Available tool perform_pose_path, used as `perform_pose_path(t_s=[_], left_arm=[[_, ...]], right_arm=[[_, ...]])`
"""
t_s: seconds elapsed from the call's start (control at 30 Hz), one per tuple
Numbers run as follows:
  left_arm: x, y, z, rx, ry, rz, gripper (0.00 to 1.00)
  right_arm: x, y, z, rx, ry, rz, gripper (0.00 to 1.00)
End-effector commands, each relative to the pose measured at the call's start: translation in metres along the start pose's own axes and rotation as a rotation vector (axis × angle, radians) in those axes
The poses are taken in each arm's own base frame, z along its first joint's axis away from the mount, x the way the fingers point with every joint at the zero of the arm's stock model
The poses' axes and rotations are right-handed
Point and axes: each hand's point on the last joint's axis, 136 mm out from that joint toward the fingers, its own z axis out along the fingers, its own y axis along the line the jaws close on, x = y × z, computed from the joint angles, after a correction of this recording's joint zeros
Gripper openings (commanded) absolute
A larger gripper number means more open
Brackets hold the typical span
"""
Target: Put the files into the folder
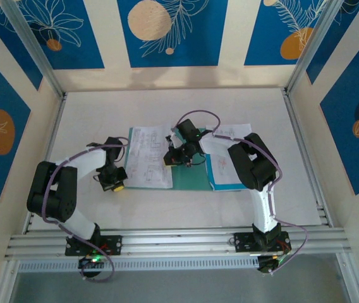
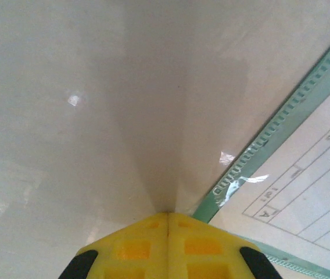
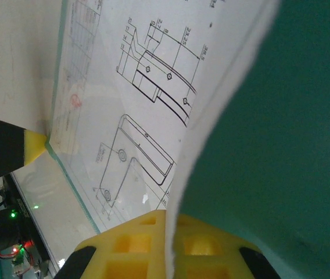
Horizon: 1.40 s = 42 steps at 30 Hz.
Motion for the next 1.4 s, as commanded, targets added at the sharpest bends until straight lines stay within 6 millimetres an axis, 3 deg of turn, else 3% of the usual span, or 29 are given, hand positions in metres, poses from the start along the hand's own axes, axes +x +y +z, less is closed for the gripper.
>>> perform_pose_path(t_s=[0.0,0.93,0.97,1.17,1.27,1.37], left_arm=[[-0.004,-0.004,0.006,0.022,0.006,-0.002,0.0],[-0.007,-0.011,0.001,0.049,-0.005,-0.004,0.0],[-0.007,-0.011,-0.001,0.049,-0.009,-0.004,0.0],[-0.011,-0.006,-0.032,0.024,-0.098,0.013,0.0],[-0.012,-0.01,-0.05,0.049,-0.143,0.018,0.0],[-0.012,-0.02,-0.059,0.088,-0.157,0.032,0.0]], right_arm=[[0.006,0.008,0.003,-0.032,0.045,-0.028,0.0],[0.01,0.004,0.007,-0.008,0.071,0.007,0.0],[0.009,0.004,0.005,-0.005,0.068,0.006,0.02],[-0.003,0.009,-0.023,0.066,0.008,0.064,0.5],[-0.008,0.012,-0.047,0.106,-0.037,0.144,0.65],[-0.005,0.012,-0.074,0.15,-0.091,0.227,0.69]])
